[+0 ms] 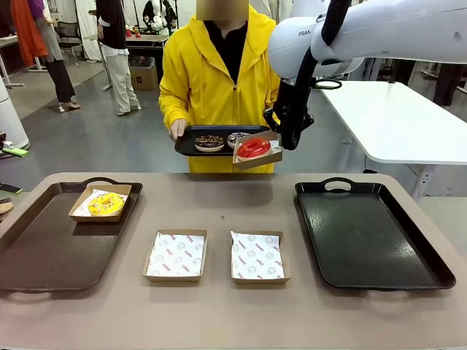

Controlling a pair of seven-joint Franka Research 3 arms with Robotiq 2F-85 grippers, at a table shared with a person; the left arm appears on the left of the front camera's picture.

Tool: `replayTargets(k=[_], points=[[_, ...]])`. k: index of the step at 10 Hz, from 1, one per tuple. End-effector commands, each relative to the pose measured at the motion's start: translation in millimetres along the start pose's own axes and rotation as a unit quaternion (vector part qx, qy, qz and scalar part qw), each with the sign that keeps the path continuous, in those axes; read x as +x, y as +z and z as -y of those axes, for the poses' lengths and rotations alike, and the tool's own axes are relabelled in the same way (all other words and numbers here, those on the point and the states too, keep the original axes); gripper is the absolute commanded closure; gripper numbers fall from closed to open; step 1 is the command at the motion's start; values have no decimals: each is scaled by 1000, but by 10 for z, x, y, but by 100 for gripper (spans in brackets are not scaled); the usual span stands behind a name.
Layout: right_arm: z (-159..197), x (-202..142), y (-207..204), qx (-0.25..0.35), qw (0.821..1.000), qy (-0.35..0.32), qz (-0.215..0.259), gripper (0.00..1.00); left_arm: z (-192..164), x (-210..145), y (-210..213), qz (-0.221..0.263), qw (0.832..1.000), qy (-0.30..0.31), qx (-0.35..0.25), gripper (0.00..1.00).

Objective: Individually package the donuts and arrange them on the tray.
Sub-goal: Place the picked Paper togo box on the Handle tray while simultaneously picking up another Paper togo box from the table with the other hand.

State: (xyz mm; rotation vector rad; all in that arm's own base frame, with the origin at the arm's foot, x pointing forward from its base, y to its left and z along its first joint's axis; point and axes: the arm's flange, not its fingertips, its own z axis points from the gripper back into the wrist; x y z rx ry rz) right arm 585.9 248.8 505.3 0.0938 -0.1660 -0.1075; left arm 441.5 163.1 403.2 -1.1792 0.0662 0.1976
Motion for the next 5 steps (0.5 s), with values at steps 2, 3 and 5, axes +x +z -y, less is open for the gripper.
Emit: replayTargets(k=[2, 3, 5], points=[[-1, 1, -2, 1, 1000, 0, 2, 100, 26, 11, 10, 1, 1000, 4, 2, 0], [0, 0, 0, 0, 1000, 0, 0, 99, 0, 0, 0, 0, 1000, 0, 0, 0], [226, -148, 244, 0, 1000, 23, -10, 99, 343, -119, -168, -44, 996, -40, 61, 0]])
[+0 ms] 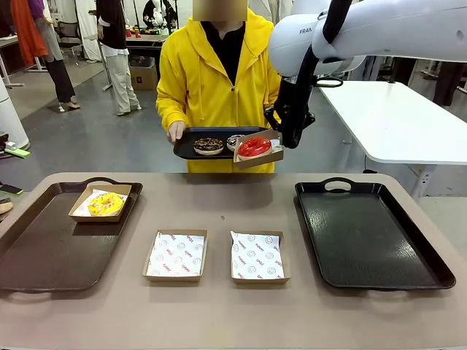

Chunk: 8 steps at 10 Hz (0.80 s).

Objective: Individually package the donuts and arrange them on the tray.
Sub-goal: Place the picked Paper togo box on the Handle tray while simultaneously picking up another Paper togo box from the table with the other hand.

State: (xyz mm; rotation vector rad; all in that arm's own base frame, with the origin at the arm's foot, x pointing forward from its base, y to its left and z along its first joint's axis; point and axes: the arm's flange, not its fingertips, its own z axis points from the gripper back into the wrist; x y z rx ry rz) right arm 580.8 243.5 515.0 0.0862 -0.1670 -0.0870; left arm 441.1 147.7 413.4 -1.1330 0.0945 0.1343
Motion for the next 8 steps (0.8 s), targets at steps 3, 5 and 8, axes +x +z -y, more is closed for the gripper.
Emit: replayTargets(k=[3, 5, 8], points=[[848, -413, 463, -23, 998, 41, -49, 99, 849, -151, -361, -24, 985, -27, 167, 0], [1258, -501, 483, -23, 996, 52, -62, 99, 1277, -207, -735, -43, 969, -35, 241, 0], [1832, -411, 290, -15, 998, 21, -51, 99, 1760, -286, -1429, -43, 934, -54, 349, 0]])
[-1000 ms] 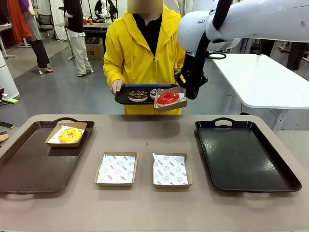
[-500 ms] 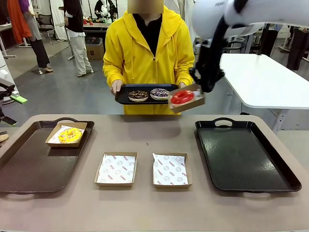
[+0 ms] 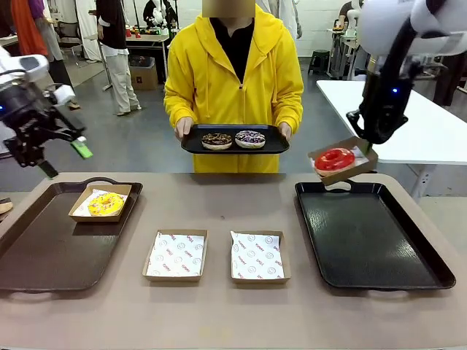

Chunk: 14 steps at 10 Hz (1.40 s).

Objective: Individually package the donuts and arrange them on the tray.
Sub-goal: Place the picked Paper togo box on the Handle tray while simultaneously picking up another Paper togo box from the table with the other hand.

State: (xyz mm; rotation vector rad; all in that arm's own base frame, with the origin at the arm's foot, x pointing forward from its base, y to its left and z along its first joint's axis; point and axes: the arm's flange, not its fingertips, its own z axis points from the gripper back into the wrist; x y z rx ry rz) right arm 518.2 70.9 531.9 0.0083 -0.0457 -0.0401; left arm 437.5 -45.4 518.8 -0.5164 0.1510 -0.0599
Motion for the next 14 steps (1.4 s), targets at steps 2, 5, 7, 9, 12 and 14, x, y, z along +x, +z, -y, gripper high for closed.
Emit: replayTargets(k=[2, 5, 7, 9, 12, 14], points=[[309, 143, -287, 35, 999, -6, 15, 99, 431, 124, -437, 34, 996, 8, 87, 0], [474, 286, -536, 32, 999, -2, 14, 99, 707, 193, -992, 38, 989, 1, 141, 0], [413, 370, -656, 21, 1000, 11, 21, 99, 754, 243, -1301, 36, 988, 0, 153, 0], [343, 438, -746, 16, 1000, 8, 16, 99, 745, 304, -1556, 59, 984, -3, 170, 0], [406, 376, -678, 18, 1000, -3, 11, 99, 729, 351, -1899, 69, 979, -12, 192, 0], [406, 376, -678, 18, 1000, -3, 11, 99, 718, 366, -1659, 57, 985, -18, 161, 0]])
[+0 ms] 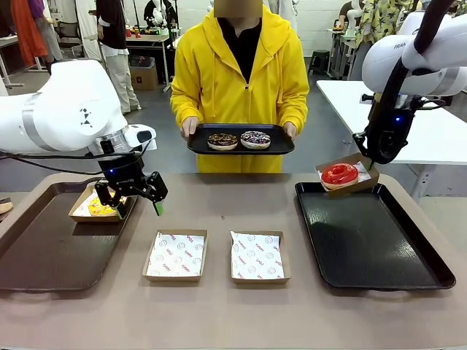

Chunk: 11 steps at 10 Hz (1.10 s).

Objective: Individually package the donuts and arrange them on the tray.
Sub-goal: Place the picked Paper togo box on the Handle tray while simultaneously picking up another Paper togo box from the table with the other hand.

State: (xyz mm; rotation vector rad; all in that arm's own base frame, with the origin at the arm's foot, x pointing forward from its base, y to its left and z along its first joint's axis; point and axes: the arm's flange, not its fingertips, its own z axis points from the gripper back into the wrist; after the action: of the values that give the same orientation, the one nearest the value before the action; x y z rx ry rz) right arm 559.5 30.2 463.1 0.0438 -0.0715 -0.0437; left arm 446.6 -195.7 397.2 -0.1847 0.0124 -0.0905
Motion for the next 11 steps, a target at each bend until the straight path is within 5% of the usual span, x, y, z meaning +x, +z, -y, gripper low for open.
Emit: replayTargets(k=[1, 7, 11], points=[[8, -20, 26, 0, 1000, -1, -1, 99, -17, -10, 106, -3, 1000, 1, -7, 0], [0, 0, 0, 0, 1000, 0, 0, 99, -24, 5, 65, 2, 1000, 3, -1, 0], [-197, 21, -283, -46, 999, -6, -10, 99, 500, -574, -209, 28, 994, -21, 105, 0]])
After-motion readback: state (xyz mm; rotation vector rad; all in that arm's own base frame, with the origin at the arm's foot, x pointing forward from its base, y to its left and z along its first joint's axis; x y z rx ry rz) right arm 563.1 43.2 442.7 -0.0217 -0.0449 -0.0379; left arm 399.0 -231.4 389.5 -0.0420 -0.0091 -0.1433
